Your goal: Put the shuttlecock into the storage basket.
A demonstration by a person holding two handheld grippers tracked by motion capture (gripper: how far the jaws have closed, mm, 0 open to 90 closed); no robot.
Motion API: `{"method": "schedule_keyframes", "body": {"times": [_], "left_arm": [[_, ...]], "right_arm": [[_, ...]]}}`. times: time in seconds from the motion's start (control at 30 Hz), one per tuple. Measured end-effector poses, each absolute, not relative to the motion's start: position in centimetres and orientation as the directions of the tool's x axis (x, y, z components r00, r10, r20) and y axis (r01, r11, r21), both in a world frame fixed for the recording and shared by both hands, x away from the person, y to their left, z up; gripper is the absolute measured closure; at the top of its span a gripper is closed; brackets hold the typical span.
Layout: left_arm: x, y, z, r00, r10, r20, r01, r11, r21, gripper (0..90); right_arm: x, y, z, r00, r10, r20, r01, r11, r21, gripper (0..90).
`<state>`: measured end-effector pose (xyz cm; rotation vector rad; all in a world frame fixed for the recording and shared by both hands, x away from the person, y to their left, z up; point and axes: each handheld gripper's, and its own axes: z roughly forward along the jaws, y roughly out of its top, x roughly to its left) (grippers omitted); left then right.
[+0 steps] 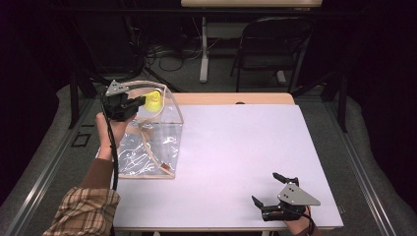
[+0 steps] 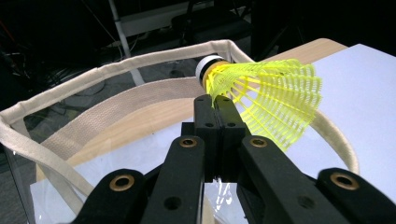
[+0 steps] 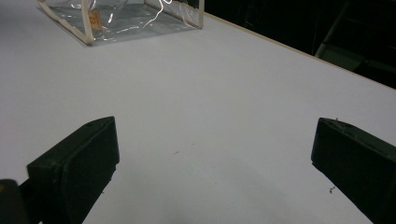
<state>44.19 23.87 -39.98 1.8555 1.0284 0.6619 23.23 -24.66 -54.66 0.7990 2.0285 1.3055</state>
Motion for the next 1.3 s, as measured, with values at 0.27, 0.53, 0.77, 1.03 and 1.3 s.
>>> {"method": "schedule_keyframes", "body": {"times": [0.27,0.53,0.77,1.03,1.3], "left_arm": [[44.6,23.8,-40.3,0.516,0.856,0.032,0.396,-0.272,0.877,90.0],[45.0,23.7,-40.5,0.519,0.854,0.034,0.411,-0.285,0.866,90.0],[45.5,23.9,-40.9,0.520,0.854,0.023,0.431,-0.286,0.856,90.0],[45.8,23.6,-41.2,0.531,0.847,0.024,0.445,-0.303,0.843,89.9],[46.1,23.4,-41.4,0.538,0.842,0.032,0.457,-0.323,0.828,89.9]], "right_arm": [[23.2,-24.7,-54.7,-0.645,0.748,-0.155,0.169,0.337,0.926,0.2],[23.3,-24.7,-54.7,-0.645,0.748,-0.155,0.167,0.336,0.927,0.2],[23.3,-24.6,-54.7,-0.644,0.749,-0.155,0.168,0.336,0.927,0.2],[23.2,-24.6,-54.7,-0.645,0.749,-0.154,0.168,0.335,0.927,0.2],[23.2,-24.6,-54.7,-0.646,0.748,-0.155,0.166,0.336,0.927,0.3]]}}
